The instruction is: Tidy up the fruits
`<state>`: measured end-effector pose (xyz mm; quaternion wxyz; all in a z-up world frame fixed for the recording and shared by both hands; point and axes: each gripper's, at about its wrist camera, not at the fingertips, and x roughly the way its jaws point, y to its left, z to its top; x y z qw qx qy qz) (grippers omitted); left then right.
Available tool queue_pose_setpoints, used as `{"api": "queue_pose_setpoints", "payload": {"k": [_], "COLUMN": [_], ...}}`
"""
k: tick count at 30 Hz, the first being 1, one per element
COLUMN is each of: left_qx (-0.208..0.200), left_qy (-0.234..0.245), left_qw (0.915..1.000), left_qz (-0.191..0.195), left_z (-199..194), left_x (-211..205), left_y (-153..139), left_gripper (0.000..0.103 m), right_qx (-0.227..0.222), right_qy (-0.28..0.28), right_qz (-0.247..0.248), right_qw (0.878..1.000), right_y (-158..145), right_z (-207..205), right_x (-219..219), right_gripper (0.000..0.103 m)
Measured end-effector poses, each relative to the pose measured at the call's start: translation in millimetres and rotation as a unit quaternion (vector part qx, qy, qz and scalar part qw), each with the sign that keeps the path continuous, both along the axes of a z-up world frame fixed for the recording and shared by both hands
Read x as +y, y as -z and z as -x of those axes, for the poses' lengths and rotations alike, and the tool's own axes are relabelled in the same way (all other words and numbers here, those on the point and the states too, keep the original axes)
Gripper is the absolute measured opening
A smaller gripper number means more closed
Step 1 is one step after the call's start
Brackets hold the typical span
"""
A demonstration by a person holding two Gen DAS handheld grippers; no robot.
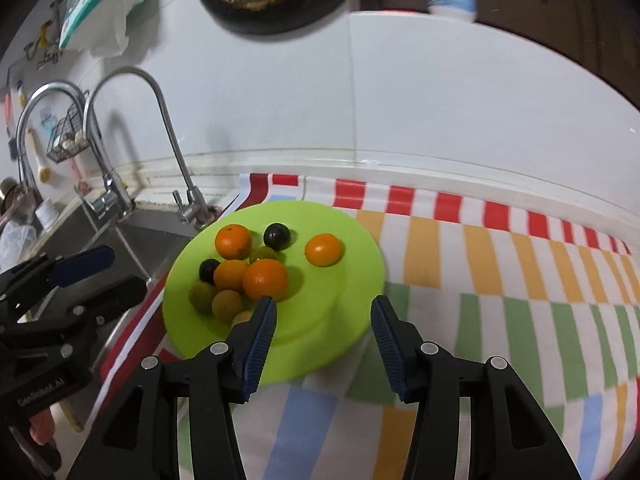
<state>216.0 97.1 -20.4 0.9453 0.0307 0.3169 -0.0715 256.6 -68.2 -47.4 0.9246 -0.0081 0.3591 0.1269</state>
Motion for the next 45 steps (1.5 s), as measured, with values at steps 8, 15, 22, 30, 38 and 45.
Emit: {"api": "queue_pose_setpoints", "payload": {"k": [8,15,22,30,38,45], "left_qx": [-0.027,-0.053,-0.071,-0.083,-0.092,-0.096], "left_qy": [0.009,-0.002,-0.017,-0.025,-0.025,-0.026], "left_qw": [0.9996,0.9985,0.9973,0.9962,0.9954,0.9951], "left_qz": [0.006,0.015,0.007,0.002,0.004,0.006], "left_z": [42,80,116,153,176,189], "left_x": [-10,-28,-49,-70,-85,-93], "left_y": [-24,-43,-55,-63,-70,-71], "left_gripper": [0.055,0.061,0.065,0.067,0.07,0.075], "right_qx": [-0.04,-0.07,-0.077,-0.095,-0.107,-0.11], "right_qy": [0.048,0.059,0.051,0.043,0.042,0.043], "right_qz": [-0.001,0.008,0.001,-0.004,-0.005,-0.005], "right_qw": [0.998,0.996,0.996,0.995,0.993,0.993], "right_y": [-33,-59,-74,-86,-94,-96], "right_z": [61,103,136,171,198,216], "right_x": [-16,-37,-59,-81,-98,-108], "right_gripper": [0.059,0.066,0.066,0.066,0.066,0.066]}}
